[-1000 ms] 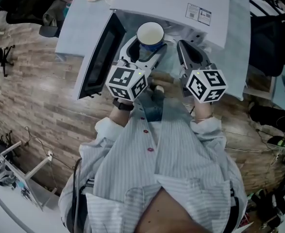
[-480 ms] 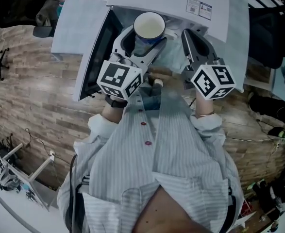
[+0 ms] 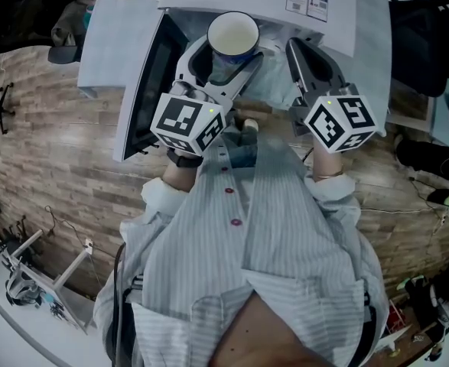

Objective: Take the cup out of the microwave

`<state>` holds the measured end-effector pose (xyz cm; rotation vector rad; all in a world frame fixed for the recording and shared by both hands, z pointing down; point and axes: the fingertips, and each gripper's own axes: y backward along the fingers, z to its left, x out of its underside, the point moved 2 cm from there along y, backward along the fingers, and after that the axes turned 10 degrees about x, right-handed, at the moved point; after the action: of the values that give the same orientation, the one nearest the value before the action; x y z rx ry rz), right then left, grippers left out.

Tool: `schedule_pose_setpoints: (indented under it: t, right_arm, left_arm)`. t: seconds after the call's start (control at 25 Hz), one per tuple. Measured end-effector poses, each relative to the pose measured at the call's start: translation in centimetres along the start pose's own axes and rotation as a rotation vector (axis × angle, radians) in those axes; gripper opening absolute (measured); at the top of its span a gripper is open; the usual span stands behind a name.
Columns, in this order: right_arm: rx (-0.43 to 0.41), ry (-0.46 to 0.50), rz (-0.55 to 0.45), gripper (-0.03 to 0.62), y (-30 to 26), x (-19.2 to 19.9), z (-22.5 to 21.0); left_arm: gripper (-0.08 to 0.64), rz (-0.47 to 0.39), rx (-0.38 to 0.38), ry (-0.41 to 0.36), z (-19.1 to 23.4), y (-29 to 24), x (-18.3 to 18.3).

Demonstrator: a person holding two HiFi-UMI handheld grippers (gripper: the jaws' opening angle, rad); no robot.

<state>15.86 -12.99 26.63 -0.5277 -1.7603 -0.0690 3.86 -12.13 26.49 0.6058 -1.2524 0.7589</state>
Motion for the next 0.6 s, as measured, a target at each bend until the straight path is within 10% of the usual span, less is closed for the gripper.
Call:
schedule_pose_setpoints:
  t: [0.6]
  right_arm:
    - [-0.013,0.016,0.011,0.032,-0.1,-0.4,-0.4]
  left_arm:
    - [0.362,-0.003,0.045,0.009,-0.5,-1.2,-0.5]
